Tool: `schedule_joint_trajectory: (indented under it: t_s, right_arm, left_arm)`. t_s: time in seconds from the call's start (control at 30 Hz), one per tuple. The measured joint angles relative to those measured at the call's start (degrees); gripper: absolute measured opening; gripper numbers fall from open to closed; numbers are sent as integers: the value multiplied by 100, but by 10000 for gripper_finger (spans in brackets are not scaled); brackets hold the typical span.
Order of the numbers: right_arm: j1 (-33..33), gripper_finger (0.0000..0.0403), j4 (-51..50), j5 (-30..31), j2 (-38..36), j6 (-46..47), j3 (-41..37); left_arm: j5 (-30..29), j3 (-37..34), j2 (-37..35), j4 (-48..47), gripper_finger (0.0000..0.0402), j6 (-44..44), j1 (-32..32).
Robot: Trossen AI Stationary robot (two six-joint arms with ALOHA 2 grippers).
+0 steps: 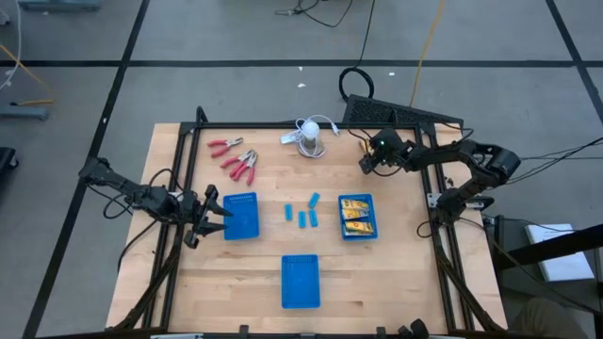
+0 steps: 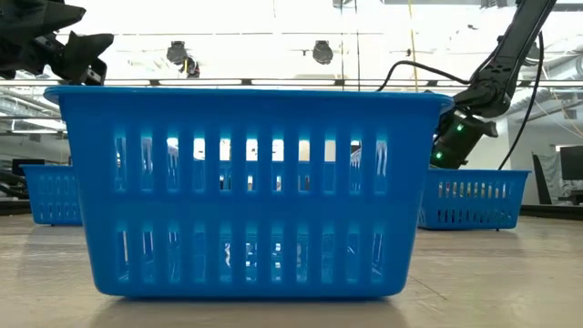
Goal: Pick & Place School Supplies
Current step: Put the yellow crayon box into the top right blue bin
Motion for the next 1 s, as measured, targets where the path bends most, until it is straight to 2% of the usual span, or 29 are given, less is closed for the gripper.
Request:
schedule_joint_trajectory:
  t_s: [0.33,0.63,0.8,1.0]
  right_arm:
    - [112,170,286,-38,13,20,-13]
    - [872,126,244,-155,-203,22,-30]
    - [1366,123,7,-69,-969,43,-28]
    - [2103,122,-798,-59,-2310,350,-24]
  left_arm:
    - [1,0,-1,0,173,1,1]
    - [0,0,0,2,173,0,4]
    - [0,0,0,-2,173,0,4]
    - [0,0,0,0,173,1,2]
